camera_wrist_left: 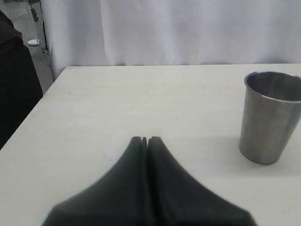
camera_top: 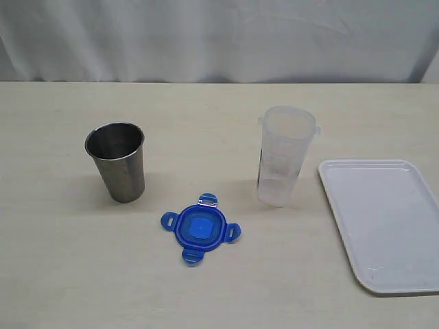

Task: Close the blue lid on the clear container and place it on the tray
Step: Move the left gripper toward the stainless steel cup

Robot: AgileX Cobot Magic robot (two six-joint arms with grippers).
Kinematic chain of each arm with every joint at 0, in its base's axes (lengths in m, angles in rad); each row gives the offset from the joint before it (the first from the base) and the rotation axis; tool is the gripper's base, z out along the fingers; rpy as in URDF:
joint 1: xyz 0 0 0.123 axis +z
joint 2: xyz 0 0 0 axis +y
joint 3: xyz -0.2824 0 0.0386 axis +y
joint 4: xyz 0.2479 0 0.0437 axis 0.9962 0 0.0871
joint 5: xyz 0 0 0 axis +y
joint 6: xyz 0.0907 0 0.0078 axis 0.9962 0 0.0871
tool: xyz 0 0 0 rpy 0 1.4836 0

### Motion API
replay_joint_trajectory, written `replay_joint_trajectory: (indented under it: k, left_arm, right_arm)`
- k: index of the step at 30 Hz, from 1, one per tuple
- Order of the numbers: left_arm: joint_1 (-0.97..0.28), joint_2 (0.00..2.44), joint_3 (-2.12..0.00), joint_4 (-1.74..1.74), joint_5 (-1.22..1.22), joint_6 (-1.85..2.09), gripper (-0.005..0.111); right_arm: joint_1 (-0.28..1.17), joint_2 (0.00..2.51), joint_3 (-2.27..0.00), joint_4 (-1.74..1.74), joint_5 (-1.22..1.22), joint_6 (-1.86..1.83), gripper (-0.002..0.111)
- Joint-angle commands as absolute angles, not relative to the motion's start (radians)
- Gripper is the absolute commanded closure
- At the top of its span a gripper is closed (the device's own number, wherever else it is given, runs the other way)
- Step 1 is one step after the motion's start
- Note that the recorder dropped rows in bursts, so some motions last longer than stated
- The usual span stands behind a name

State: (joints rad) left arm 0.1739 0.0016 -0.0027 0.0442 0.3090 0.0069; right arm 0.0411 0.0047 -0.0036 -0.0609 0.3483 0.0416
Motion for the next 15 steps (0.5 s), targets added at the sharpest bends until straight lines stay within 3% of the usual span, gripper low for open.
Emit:
replay_joint_trajectory:
  k: [1,11,15]
  left_arm:
    - [0.174,0.0,0.0,0.048,0.172,0.006,0.107]
    - [0.174,0.0,0.0,0.04,-0.239,-0.013,0.107]
    - [0.174,0.0,0.0,0.05,-0.423,-0.234,0.107]
  right_arm:
    - [0.038,0.0,0.0,-0.059,0.345,0.042,0.104]
    - [0.038,0.0,0.0,-0.059,0.345,0.042,0.104]
    - [0.038,0.0,0.0,-0.059,0.345,0.042,0.104]
